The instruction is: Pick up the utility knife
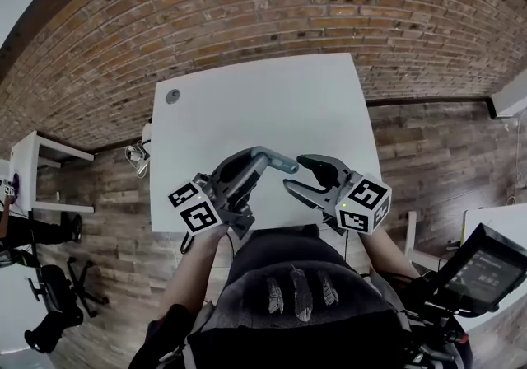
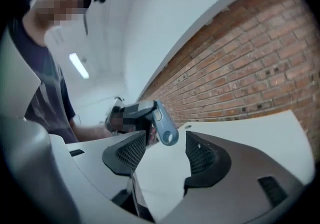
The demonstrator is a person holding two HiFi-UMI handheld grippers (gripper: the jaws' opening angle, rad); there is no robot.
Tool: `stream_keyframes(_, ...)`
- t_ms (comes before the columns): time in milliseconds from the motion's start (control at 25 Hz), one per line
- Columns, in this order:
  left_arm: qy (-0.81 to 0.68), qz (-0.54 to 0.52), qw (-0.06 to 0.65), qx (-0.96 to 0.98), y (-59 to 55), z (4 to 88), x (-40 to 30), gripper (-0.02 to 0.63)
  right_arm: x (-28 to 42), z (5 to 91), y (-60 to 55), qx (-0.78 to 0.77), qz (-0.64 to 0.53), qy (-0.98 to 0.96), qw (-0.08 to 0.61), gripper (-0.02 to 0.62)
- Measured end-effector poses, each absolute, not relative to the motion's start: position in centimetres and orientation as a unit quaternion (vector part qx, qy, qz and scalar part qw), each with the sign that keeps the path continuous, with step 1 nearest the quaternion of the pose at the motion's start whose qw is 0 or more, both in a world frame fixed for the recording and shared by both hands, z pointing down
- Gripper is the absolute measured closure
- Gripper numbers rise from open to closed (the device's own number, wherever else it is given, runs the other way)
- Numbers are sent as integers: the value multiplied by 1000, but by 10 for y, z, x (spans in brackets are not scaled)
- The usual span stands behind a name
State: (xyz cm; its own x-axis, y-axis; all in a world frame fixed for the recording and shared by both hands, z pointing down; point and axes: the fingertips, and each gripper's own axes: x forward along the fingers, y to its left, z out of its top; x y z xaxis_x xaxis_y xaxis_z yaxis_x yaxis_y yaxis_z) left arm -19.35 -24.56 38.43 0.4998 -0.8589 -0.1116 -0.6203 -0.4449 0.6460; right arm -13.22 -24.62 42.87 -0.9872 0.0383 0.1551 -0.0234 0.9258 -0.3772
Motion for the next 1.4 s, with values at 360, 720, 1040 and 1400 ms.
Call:
stream_keyframes(360,-429,-224,238,842,-241,361,-165,552,-132,392,-251,-93,442,-888,-91,364)
stream_keyframes(720,-437,-223,233,840,-229,360,-156,555,-131,388,-239,-140,478,-860,-112,490)
stream_keyframes(1040,-463,-223,258,818,-223,382,-152,537,-119,401,-231,-151,496,-850,-91,528)
stream_keyframes(1400,-580,-137,211,775,-207,388,-178,468,-86,399,-262,-81,439,-891,-79,528)
